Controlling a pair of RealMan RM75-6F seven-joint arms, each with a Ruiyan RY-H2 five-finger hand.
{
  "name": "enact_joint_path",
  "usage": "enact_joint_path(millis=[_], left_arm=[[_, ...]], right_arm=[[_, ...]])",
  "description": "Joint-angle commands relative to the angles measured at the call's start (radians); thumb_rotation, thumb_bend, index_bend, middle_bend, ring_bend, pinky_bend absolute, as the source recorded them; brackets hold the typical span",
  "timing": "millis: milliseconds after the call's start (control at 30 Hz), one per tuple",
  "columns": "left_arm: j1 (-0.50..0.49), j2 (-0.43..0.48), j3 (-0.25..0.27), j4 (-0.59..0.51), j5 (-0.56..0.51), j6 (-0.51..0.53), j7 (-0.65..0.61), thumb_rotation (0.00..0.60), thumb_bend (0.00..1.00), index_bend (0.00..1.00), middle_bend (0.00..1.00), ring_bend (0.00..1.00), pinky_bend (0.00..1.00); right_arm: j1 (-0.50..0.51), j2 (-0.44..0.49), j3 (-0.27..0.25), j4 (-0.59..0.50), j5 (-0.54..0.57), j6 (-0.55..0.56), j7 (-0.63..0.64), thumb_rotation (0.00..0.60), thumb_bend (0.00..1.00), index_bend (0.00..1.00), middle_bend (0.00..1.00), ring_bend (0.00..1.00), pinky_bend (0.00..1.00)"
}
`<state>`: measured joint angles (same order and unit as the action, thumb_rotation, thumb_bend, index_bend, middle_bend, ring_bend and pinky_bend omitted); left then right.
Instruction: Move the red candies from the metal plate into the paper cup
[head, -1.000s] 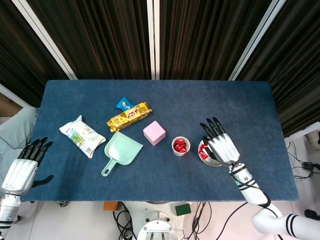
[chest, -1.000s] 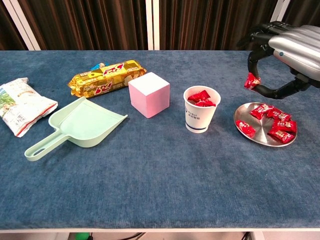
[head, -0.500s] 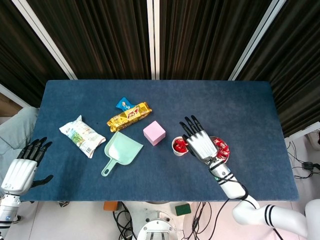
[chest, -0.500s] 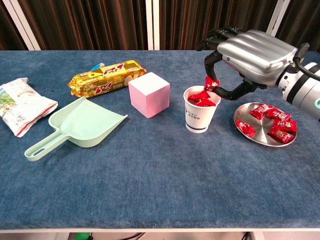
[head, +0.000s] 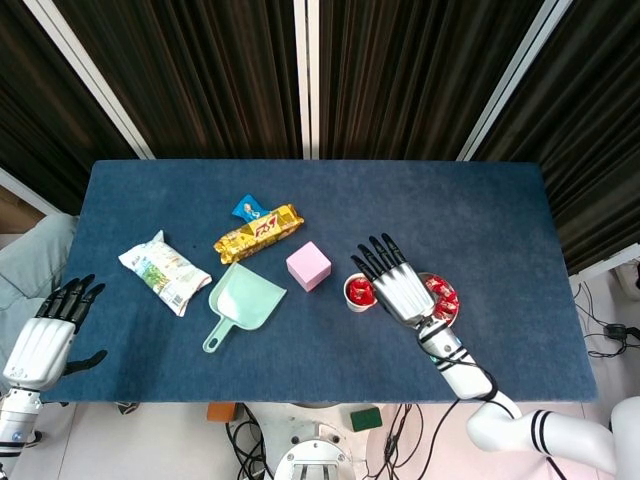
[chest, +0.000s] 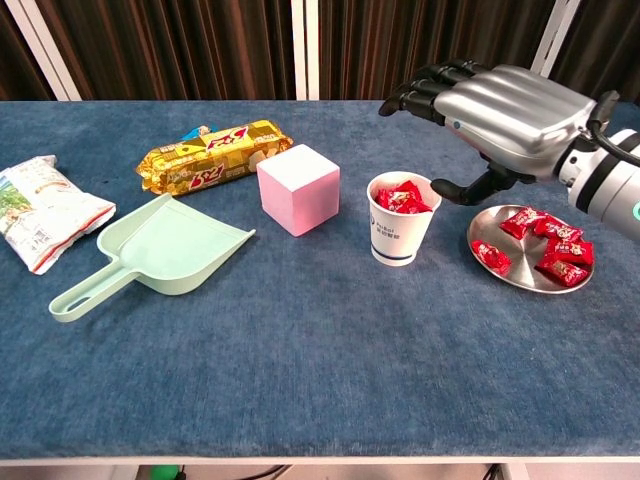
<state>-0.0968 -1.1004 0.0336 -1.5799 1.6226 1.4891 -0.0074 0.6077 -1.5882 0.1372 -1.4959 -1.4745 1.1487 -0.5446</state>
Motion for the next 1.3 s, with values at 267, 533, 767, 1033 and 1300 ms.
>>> enact_joint_path(millis=[267,533,767,1033,1300], left_arm=[[0.0,0.0,0.001,-0.001,0.002,0.0,0.0,0.6,0.1,0.09,0.03,0.0,0.15],[-0.001,-0.002,-0.001,-0.005,-0.003,-0.004,0.01,0.6,0.1,0.09,0.03,0.0,0.15],[-0.001,0.0,-0.002,-0.002,-0.006,-0.004,0.004,0.6,0.1,0.09,0.03,0.0,0.15],[-0.001,0.0,-0.002,-0.001,-0.006,-0.004,0.003,0.6,0.1,0.09,0.03,0.0,0.15],[-0.002,-0.001,-0.002,-0.002,-0.007,-0.007,0.006,0.6,0.1,0.09,0.03,0.0,0.15]], right_arm=[[-0.094,0.113,-0.091,0.02,-0.008,0.04,0.082,0.6,0.35,0.27,0.08,0.0,0.0],[-0.096,0.094,-0.127,0.076,0.022,-0.039,0.088,0.6,0.35,0.27,0.07,0.0,0.0],[-0.089,0.075,-0.139,0.1,0.016,-0.069,0.075,0.6,0.35,0.27,0.07,0.0,0.0],[-0.087,0.044,-0.139,0.136,0.019,-0.083,0.07,0.6,0.35,0.29,0.07,0.0,0.0],[-0.088,0.024,-0.139,0.163,0.005,-0.076,0.088,0.6,0.35,0.34,0.08,0.0,0.0]])
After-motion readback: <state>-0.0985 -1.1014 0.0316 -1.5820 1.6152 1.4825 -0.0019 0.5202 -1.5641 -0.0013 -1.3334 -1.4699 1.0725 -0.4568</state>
